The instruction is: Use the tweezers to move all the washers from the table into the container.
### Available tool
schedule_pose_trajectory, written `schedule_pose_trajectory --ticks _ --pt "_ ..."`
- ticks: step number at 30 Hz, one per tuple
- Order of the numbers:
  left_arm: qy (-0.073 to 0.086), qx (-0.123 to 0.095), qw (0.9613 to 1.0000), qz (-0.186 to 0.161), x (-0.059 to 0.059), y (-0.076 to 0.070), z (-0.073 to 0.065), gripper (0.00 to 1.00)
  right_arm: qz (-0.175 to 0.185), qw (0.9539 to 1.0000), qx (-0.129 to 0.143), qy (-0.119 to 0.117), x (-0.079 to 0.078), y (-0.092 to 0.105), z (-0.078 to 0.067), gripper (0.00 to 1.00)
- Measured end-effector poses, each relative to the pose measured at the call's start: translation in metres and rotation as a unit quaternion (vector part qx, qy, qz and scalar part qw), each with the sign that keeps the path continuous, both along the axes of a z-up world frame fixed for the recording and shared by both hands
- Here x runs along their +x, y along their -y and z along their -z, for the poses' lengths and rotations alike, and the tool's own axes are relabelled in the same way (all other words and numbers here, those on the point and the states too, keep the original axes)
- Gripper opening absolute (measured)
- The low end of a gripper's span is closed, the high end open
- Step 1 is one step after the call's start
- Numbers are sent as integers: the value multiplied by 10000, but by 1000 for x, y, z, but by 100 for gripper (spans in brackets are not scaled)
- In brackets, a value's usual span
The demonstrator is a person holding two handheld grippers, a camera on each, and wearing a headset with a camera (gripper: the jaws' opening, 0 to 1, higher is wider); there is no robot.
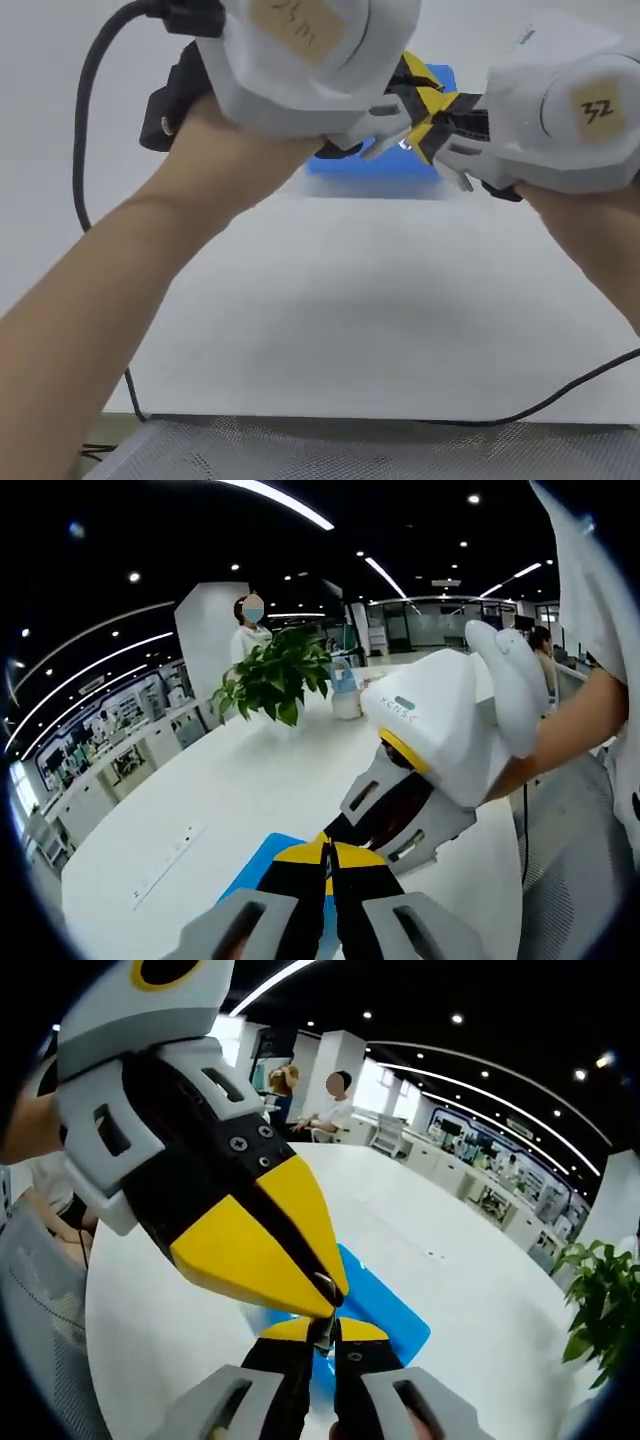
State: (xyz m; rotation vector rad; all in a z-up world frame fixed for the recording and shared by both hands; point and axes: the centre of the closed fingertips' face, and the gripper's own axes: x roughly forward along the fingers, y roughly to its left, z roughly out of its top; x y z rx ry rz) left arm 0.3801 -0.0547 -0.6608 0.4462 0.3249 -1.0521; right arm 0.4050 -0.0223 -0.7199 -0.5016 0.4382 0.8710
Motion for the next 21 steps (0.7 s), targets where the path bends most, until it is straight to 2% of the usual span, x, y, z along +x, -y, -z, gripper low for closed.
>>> schedule_pose_trajectory --ticks 4,11,14,16,21 --pt "-40 -52 9999 -134 15 -1 8 0 29 10000 -56 31 13 1 7 3" --pt "-182 -15 9993 -328 35 -3 33 0 97 9997 -168 -112 29 0 33 3" --pt "-222 6 9990 -380 40 -6 41 0 135 9996 -173 -201 33 0 40 3" --pt "-271 30 9988 -403 36 -6 42 0 167 9992 -161 -312 33 0 46 3" --pt "-364 49 9984 -436 43 -9 52 0 236 9986 -178 -432 35 0 55 3"
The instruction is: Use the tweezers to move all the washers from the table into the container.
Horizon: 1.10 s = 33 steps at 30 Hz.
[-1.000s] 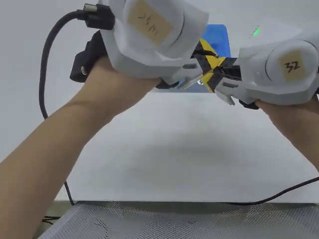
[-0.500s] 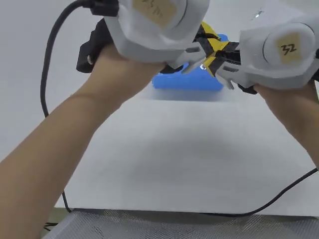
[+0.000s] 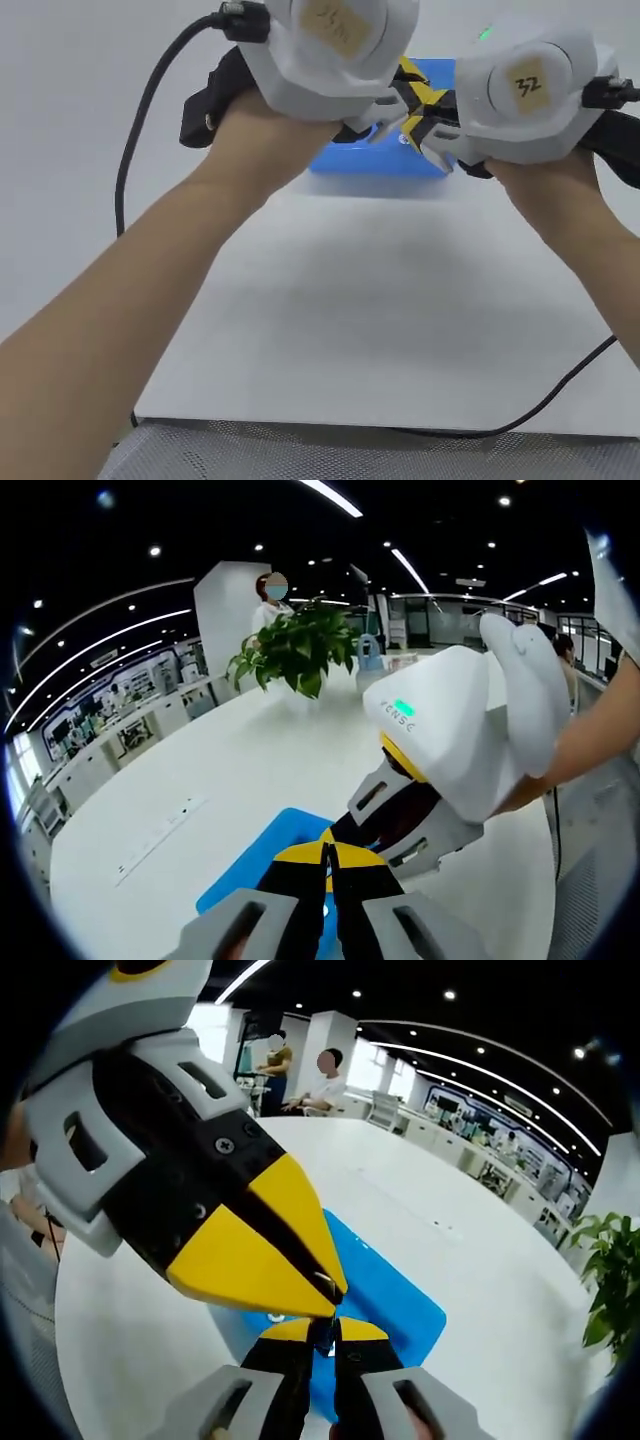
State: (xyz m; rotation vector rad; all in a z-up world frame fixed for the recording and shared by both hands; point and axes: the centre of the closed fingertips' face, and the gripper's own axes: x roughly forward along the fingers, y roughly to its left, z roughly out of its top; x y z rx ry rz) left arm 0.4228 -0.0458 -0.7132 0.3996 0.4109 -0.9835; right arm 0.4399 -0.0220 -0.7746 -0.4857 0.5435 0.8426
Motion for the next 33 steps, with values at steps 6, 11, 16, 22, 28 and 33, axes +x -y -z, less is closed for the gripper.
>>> schedule_pose_trajectory --ticks 6,11,16,22,28,33 --pt "-72 -34 10000 -57 0 -1 -1 0 122 9998 28 -171 4 1 3 4" --pt "-72 31 10000 -26 -3 -3 -2 0 175 9995 114 -243 -1 1 -1 5" --pt "-65 -11 10000 4 -14 -3 -12 0 178 9996 190 -148 -10 0 -14 6" --pt "134 -82 9997 163 -37 0 -39 0 222 9991 290 222 -26 2 -42 7" --pt "142 -225 9992 310 -65 4 -56 0 114 9972 12 736 -53 8 -60 6" --pt "-112 -251 9991 321 -85 8 -51 0 -143 9945 -462 934 -77 10 -52 4"
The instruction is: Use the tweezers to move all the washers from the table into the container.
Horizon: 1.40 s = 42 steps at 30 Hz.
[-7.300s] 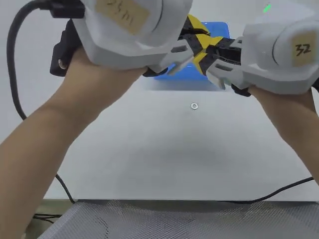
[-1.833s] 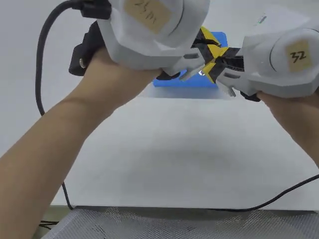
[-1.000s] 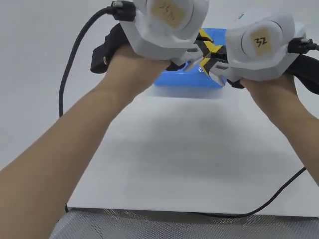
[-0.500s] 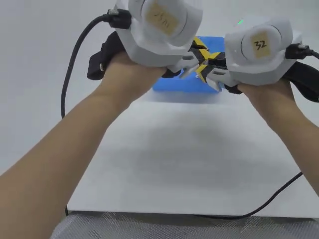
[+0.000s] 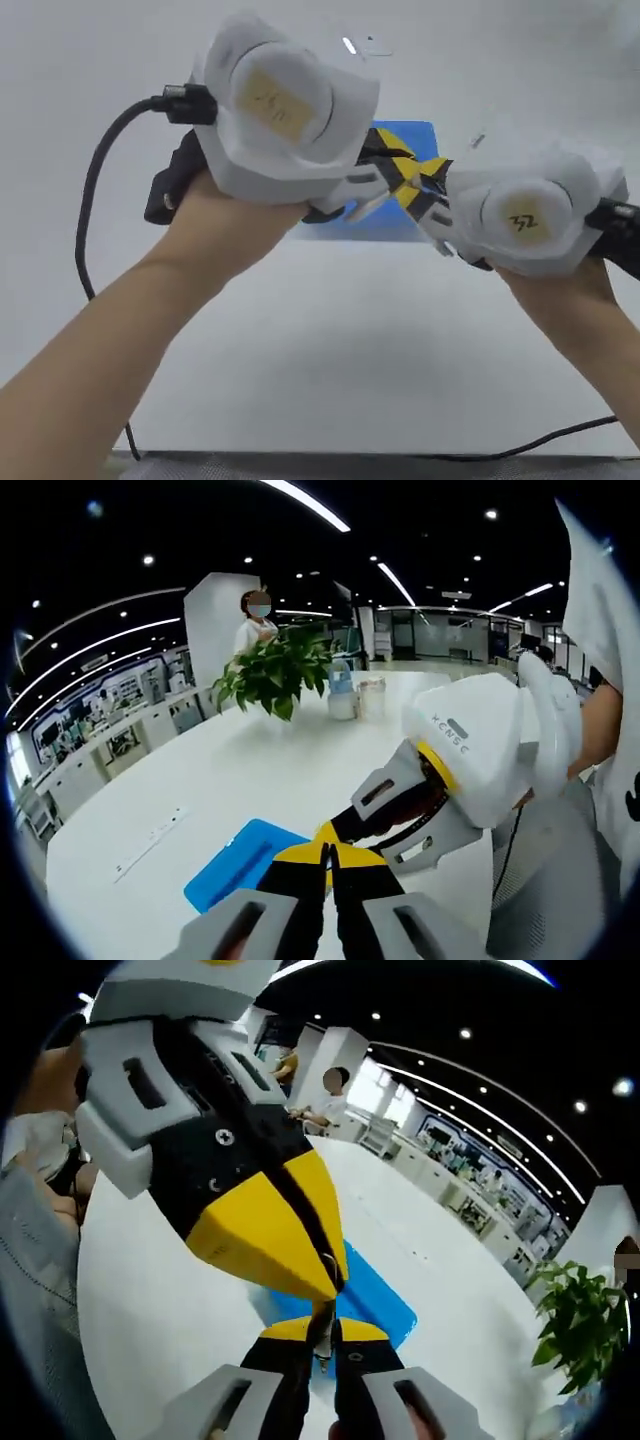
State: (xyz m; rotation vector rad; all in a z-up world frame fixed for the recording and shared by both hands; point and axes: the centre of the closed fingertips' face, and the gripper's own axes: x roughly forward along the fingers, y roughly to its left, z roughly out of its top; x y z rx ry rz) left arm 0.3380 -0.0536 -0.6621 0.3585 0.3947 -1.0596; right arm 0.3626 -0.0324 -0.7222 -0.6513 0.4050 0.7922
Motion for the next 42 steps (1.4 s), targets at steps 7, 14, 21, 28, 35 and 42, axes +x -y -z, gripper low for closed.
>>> schedule_pose_trajectory --ticks 7,14,21,28,35,42 --pt "-673 -58 9972 -332 -22 -4 13 0 -131 9998 -69 -164 -24 0 12 3" --pt "-571 367 9977 -61 -39 -12 33 0 -114 9993 -241 -280 -35 -2 31 6" --pt "-572 827 9928 649 -57 -17 69 0 -62 9948 -191 -998 -57 0 65 10" --pt "-675 1222 9851 1002 -57 -28 97 0 -49 9880 -94 -1541 -67 4 79 16" --pt "-710 1925 9714 1193 -48 -46 132 0 359 9823 636 -1725 -75 15 52 25" --pt "-516 2534 9556 1412 -35 -55 154 0 949 9675 1366 -1907 -87 37 38 31"
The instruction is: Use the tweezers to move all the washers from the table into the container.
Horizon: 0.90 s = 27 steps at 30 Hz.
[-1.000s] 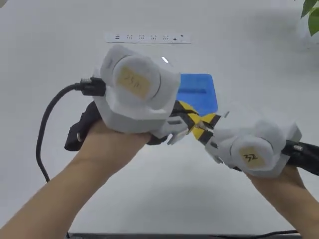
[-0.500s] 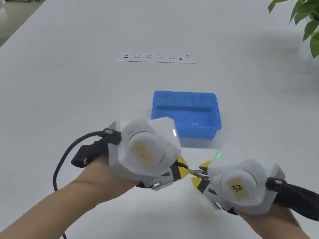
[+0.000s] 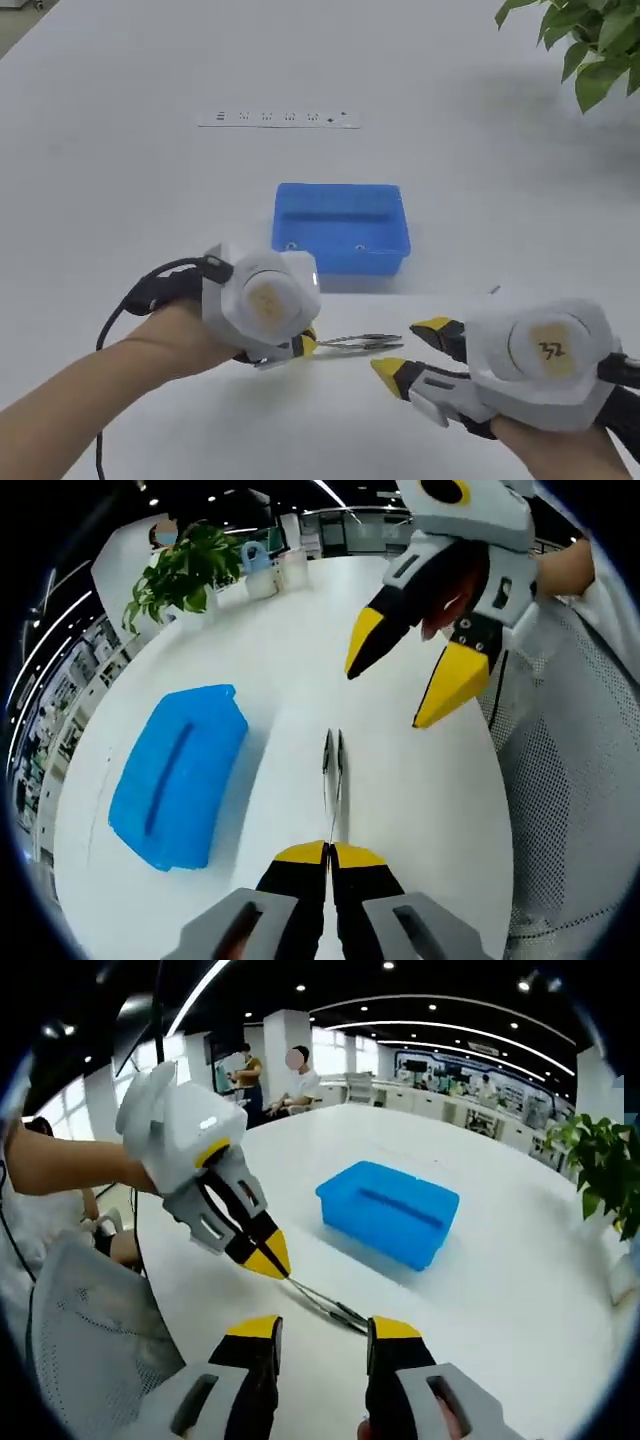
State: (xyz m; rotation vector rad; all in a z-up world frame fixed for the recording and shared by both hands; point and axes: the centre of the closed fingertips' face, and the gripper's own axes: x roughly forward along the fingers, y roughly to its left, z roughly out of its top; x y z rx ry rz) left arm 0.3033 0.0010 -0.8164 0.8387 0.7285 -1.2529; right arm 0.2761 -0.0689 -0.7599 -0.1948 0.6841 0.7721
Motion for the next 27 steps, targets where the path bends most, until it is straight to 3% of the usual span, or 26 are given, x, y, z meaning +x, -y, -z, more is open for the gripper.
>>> schedule_pose_trajectory --ticks 3,5,8,9,10,11,15,18,22,24,25,27 --pt "48 233 9997 92 4 -3 8 0 47 10000 -23 13 -4 3 2 30" --pt "84 244 9995 163 4 -3 7 0 74 10000 -53 5 -8 5 4 30" --pt "3 323 9994 136 4 -4 9 0 126 9999 -57 -25 -11 7 6 32" --pt "-69 495 9987 122 1 -8 15 0 137 9999 -67 -10 -10 7 6 33" --pt "20 481 9987 -138 4 -14 14 0 144 9999 -78 27 -10 8 4 33" --pt "50 323 9995 -42 7 -9 14 0 169 9998 -62 88 -9 8 2 34" --pt "24 243 9988 -423 6 -8 12 1 207 9998 -5 82 -8 9 1 34" --pt "-12 147 9966 -811 8 -13 8 12 220 9997 24 81 -9 9 0 35" --pt "-86 -256 9870 -1585 10 -25 -5 18 267 9996 49 124 -7 10 -1 36" --pt "-342 -722 9773 -1962 3 -24 -16 31 294 9994 109 128 -7 10 -4 38" --pt "-491 -944 9687 -2242 0 -25 -22 36 307 9994 124 132 -6 10 -4 39" --pt "-417 -1275 9581 -2532 1 -27 -33 44 338 9992 154 164 -6 11 -6 42"
